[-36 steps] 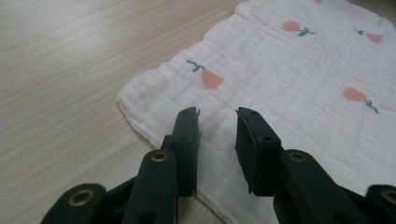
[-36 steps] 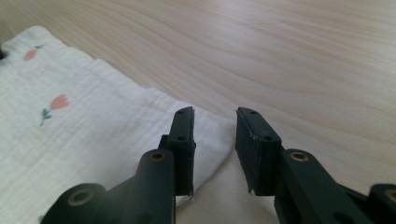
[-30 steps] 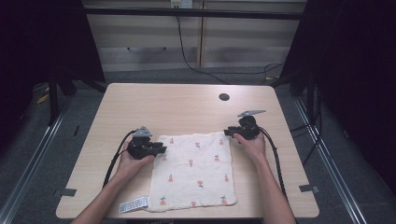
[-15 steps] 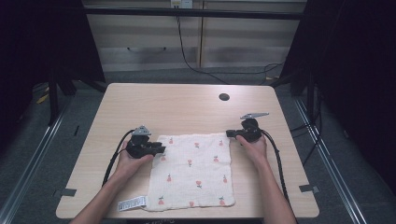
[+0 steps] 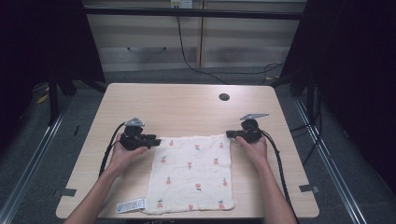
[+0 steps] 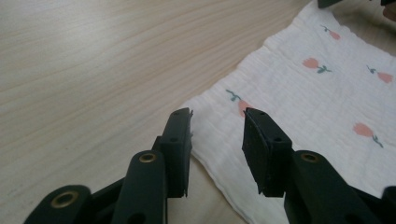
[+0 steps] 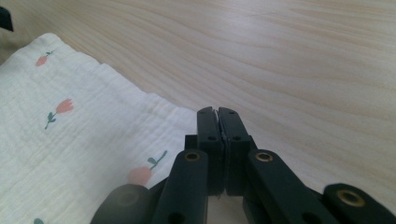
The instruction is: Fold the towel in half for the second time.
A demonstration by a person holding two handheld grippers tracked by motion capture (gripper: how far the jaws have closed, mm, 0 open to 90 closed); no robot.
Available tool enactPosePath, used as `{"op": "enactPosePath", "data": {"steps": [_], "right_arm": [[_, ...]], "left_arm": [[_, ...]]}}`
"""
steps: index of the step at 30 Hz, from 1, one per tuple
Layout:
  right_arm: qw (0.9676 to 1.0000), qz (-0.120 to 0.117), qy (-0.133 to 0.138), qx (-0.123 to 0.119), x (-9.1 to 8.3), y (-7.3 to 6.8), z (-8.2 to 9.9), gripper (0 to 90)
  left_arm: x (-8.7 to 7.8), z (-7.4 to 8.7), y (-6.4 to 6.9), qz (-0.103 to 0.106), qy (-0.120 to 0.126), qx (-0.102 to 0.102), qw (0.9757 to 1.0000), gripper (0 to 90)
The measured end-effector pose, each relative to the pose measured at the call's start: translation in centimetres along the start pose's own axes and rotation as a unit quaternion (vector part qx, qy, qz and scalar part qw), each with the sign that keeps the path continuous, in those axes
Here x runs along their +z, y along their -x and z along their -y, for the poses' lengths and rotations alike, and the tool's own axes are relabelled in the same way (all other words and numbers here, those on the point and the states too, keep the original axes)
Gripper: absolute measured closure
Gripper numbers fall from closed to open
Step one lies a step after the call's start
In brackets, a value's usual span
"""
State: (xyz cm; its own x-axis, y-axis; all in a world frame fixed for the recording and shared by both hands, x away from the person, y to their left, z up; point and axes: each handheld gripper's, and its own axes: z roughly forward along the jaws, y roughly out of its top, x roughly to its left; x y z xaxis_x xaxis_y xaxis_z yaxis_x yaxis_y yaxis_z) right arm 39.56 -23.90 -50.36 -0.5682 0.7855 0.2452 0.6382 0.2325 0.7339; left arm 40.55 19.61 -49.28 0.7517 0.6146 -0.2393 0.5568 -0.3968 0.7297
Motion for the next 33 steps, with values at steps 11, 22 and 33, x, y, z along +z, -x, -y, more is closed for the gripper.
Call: {"op": "enactPosePath", "data": {"steps": [11,22,33], "right_arm": [[0.9999,-0.009,0.009,-0.003,0.1,-0.2,0.1,88.7],[0.9996,-0.015,0.019,-0.016,-0.5,-1.0,0.2,88.7],[0.9990,-0.016,0.040,-0.009,-1.5,-0.9,0.1,88.7]], "left_arm": [[2.4,-0.2,0.3,-0.048,-0.006,0.023,0.9986,56.5],[2.6,0.2,1.1,-0.026,-0.006,0.048,0.9985,85.2],[-0.2,-0.9,0.8,0.002,0.058,0.021,0.9981,86.4]]}}
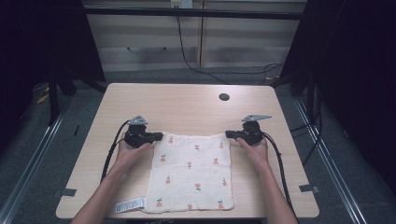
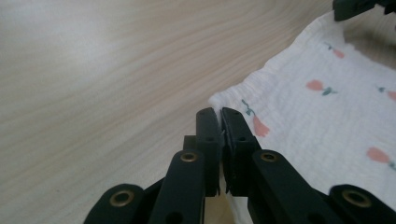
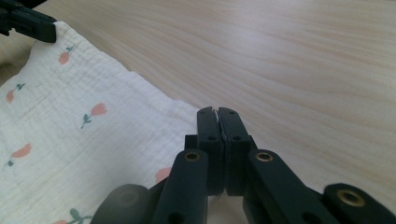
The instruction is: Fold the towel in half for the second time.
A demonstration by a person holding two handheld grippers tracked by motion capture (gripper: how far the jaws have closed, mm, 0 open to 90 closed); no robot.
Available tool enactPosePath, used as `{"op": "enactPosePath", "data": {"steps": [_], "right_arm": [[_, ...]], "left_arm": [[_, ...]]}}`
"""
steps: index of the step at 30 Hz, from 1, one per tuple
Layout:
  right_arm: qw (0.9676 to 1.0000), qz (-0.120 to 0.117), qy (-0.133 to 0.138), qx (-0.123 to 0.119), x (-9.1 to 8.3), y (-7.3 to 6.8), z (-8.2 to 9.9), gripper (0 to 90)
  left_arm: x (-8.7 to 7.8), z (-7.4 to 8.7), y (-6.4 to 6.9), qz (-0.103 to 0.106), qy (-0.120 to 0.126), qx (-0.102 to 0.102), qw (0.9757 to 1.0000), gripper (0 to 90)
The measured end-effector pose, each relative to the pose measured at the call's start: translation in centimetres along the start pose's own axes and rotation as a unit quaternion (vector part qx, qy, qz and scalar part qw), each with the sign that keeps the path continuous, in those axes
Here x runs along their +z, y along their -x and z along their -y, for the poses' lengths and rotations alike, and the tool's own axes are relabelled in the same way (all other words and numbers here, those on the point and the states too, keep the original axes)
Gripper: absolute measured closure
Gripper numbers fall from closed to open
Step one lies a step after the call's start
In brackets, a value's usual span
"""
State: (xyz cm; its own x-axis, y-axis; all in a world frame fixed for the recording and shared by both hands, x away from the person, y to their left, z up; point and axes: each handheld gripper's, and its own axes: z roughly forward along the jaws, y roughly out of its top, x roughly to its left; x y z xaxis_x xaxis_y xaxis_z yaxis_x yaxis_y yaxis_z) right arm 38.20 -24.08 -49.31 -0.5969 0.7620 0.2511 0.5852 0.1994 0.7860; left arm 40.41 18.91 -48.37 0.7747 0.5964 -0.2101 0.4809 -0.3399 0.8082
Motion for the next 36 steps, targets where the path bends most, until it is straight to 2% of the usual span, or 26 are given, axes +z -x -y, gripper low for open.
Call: {"op": "enactPosePath", "data": {"steps": [3,9,13,21,24,25,27,29,30,33,34,36], "right_arm": [[0.9997,-0.005,0.023,0.011,-0.7,0.0,-0.4,88.8],[0.9993,0.001,0.038,0.003,-1.8,-0.2,-1.7,88.9],[0.9989,0.012,0.045,-0.001,-2.7,0.1,-2.8,88.9],[0.9977,0.026,0.060,-0.018,-4.3,0.1,-5.5,88.9],[0.9972,0.027,0.066,-0.022,-4.8,-0.1,-6.4,89.0],[0.9969,0.027,0.069,-0.026,-4.9,-0.2,-6.7,89.0],[0.9964,0.028,0.073,-0.031,-5.2,-0.4,-7.3,89.0],[0.9956,0.030,0.081,-0.036,-5.7,-0.5,-7.9,89.0],[0.9949,0.032,0.088,-0.038,-6.0,-0.6,-8.1,88.9],[0.9938,0.031,0.098,-0.041,-6.5,-0.8,-8.5,89.0],[0.9925,0.029,0.111,-0.042,-7.0,-1.0,-8.7,88.9],[0.9921,0.029,0.115,-0.041,-7.3,-1.0,-8.6,89.0]], "left_arm": [[-1.2,-0.6,0.2,0.001,0.021,0.002,0.9998,86.7],[-2.5,-1.5,0.7,0.005,0.045,0.008,0.9989,86.8],[-2.9,-2.0,1.2,0.011,0.061,0.004,0.9980,86.7],[-2.6,-3.9,2.3,0.012,0.067,0.022,0.9974,86.8],[-3.1,-5.0,2.2,0.002,0.070,0.033,0.9970,86.7],[-3.1,-5.0,2.2,0.002,0.070,0.033,0.9970,86.7],[-3.9,-6.1,1.7,-0.006,0.078,0.030,0.9965,86.7],[-4.4,-6.7,1.5,-0.004,0.084,0.027,0.9961,86.6],[-4.7,-7.0,1.6,-0.006,0.084,0.031,0.9959,86.7],[-4.9,-7.3,1.9,-0.007,0.089,0.036,0.9954,86.6],[-4.8,-7.4,2.1,-0.004,0.092,0.037,0.9950,86.6],[-4.3,-7.4,2.3,-0.003,0.088,0.040,0.9953,86.6]]}}
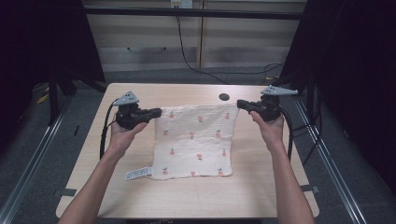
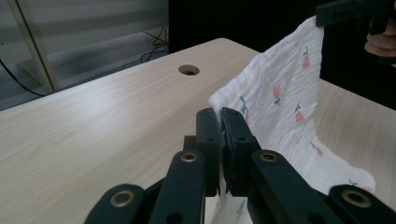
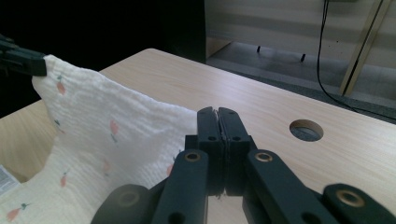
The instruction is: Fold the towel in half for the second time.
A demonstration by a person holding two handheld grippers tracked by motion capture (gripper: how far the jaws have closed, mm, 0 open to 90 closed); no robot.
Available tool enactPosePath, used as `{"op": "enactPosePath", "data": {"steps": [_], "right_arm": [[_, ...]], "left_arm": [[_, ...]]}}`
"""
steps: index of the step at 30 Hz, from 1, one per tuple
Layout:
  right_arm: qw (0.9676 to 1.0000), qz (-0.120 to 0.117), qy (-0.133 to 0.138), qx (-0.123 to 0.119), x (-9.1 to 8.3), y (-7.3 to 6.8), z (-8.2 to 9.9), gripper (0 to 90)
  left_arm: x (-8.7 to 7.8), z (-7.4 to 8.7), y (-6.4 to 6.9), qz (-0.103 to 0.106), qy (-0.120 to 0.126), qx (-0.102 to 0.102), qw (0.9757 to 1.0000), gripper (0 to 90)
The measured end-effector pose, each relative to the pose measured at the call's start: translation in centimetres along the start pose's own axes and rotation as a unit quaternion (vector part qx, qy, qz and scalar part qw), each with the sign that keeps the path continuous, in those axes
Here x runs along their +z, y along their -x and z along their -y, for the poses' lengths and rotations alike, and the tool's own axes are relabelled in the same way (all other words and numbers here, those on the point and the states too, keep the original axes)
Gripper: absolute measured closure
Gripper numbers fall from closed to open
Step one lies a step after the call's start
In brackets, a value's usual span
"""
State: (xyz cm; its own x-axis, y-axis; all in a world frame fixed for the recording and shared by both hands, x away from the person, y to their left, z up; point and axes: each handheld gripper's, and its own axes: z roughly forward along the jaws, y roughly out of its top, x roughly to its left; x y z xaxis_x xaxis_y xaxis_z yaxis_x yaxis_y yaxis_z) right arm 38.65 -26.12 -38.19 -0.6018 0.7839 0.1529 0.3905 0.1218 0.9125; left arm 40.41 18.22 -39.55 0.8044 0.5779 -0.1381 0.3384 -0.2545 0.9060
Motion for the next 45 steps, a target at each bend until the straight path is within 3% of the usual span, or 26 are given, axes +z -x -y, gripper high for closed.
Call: {"op": "enactPosePath", "data": {"steps": [2,5,10,18,27,31,34,45], "right_arm": [[0.9998,0.011,-0.013,-0.009,-0.1,0.2,-0.2,89.0],[0.9998,0.016,-0.009,-0.006,-0.7,0.7,-0.9,89.0],[0.9998,0.015,-0.008,-0.014,-1.1,0.4,-1.3,88.9],[0.9994,-0.016,-0.027,-0.015,-0.6,-0.7,2.0,89.0],[0.9985,-0.040,-0.037,-0.011,-2.1,-2.1,5.5,88.9],[0.9982,-0.045,-0.038,-0.010,-2.9,-2.4,6.4,89.0],[0.9973,-0.049,-0.052,-0.020,-3.5,-3.2,7.2,88.9],[0.9945,-0.054,-0.088,-0.018,-3.8,-4.1,10.2,88.9]], "left_arm": [[0.5,0.0,-0.1,0.000,-0.007,-0.002,1.0000,86.7],[0.9,-0.4,-0.3,-0.003,0.001,-0.013,0.9999,86.7],[1.3,-0.7,-0.2,0.002,0.015,-0.011,0.9998,86.7],[1.3,1.7,-0.1,-0.001,0.000,-0.011,0.9999,86.7],[0.0,4.7,0.8,0.004,-0.013,-0.013,0.9998,87.0],[-0.6,5.1,1.4,0.011,-0.009,-0.012,0.9998,87.0],[-1.0,5.3,2.4,0.012,-0.017,0.001,0.9998,86.9],[-1.0,7.1,4.1,0.030,-0.040,0.015,0.9986,86.6]]}}
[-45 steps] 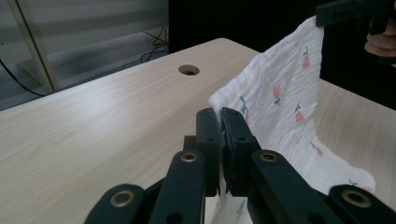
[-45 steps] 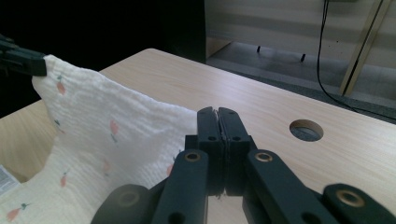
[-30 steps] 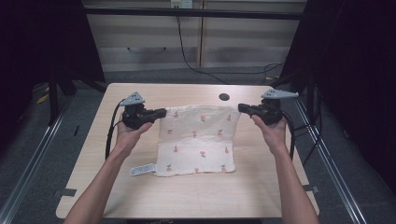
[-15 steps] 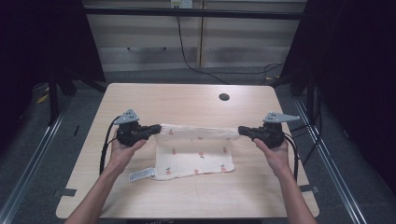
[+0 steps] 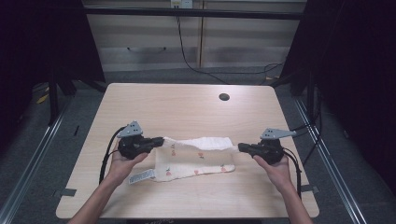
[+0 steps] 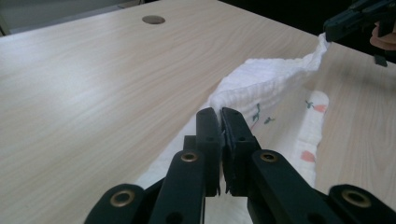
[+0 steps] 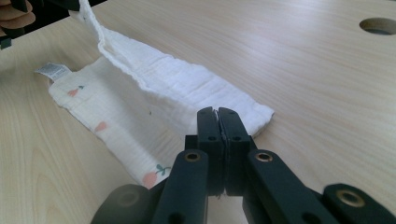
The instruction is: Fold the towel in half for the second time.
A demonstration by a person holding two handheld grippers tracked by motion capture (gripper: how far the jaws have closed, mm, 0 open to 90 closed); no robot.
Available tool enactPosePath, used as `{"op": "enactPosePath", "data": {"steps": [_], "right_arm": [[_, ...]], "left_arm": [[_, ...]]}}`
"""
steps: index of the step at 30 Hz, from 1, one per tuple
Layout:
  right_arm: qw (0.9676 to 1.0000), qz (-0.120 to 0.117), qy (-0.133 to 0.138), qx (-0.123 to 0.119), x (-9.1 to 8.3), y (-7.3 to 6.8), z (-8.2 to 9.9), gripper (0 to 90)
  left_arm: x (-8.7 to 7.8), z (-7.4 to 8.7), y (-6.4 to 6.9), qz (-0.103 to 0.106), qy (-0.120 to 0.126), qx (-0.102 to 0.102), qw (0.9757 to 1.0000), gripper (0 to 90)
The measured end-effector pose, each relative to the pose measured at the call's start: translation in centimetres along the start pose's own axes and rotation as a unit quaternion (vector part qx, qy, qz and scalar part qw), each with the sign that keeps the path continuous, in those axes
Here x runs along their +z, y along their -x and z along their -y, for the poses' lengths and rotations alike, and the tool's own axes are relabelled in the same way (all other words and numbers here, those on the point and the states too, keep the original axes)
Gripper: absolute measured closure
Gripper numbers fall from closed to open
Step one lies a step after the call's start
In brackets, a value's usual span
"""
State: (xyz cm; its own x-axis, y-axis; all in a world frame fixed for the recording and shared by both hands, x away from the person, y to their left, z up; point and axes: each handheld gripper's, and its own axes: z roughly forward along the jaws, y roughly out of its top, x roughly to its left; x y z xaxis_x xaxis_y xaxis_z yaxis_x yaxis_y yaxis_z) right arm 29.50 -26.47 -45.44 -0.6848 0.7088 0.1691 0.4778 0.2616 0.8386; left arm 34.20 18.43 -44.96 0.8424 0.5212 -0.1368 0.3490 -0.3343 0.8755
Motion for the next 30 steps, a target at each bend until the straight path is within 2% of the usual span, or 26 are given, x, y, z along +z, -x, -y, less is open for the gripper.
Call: {"op": "enactPosePath", "data": {"steps": [2,5,7,13,18,21,23,26,30], "right_arm": [[1.0000,-0.002,-0.002,0.001,0.0,-0.1,0.3,88.9],[0.9997,-0.005,-0.025,-0.005,0.2,-0.7,1.2,88.9],[0.9993,-0.005,-0.036,-0.007,0.4,-0.9,1.6,88.8],[0.9973,-0.007,-0.073,-0.009,1.2,-1.2,3.3,88.7],[0.9972,-0.002,-0.074,0.000,1.2,-1.1,3.6,88.5],[0.9968,-0.005,-0.080,0.001,1.4,-1.1,4.0,87.5],[0.9961,-0.004,-0.089,-0.004,1.5,-1.3,4.1,86.8],[0.9967,-0.005,-0.081,-0.008,1.2,-1.5,3.9,85.4],[0.9971,-0.004,-0.076,-0.010,0.7,-1.6,3.8,83.2]], "left_arm": [[0.0,0.2,0.1,0.000,-0.003,0.001,1.0000,86.5],[0.2,0.9,0.1,-0.001,-0.018,-0.001,0.9998,86.3],[0.2,1.5,0.3,-0.003,-0.033,0.007,0.9994,85.9],[0.1,3.2,1.2,0.020,-0.055,0.010,0.9983,85.5],[-0.1,3.4,2.0,0.047,-0.047,0.005,0.9978,82.8],[-0.4,3.5,2.2,0.054,-0.044,0.008,0.9976,78.4],[-0.6,3.5,2.1,0.054,-0.035,0.001,0.9979,77.2],[-1.1,3.3,1.7,0.046,-0.025,-0.004,0.9986,76.7],[-0.6,3.5,1.2,0.033,-0.037,-0.007,0.9988,75.0]]}}
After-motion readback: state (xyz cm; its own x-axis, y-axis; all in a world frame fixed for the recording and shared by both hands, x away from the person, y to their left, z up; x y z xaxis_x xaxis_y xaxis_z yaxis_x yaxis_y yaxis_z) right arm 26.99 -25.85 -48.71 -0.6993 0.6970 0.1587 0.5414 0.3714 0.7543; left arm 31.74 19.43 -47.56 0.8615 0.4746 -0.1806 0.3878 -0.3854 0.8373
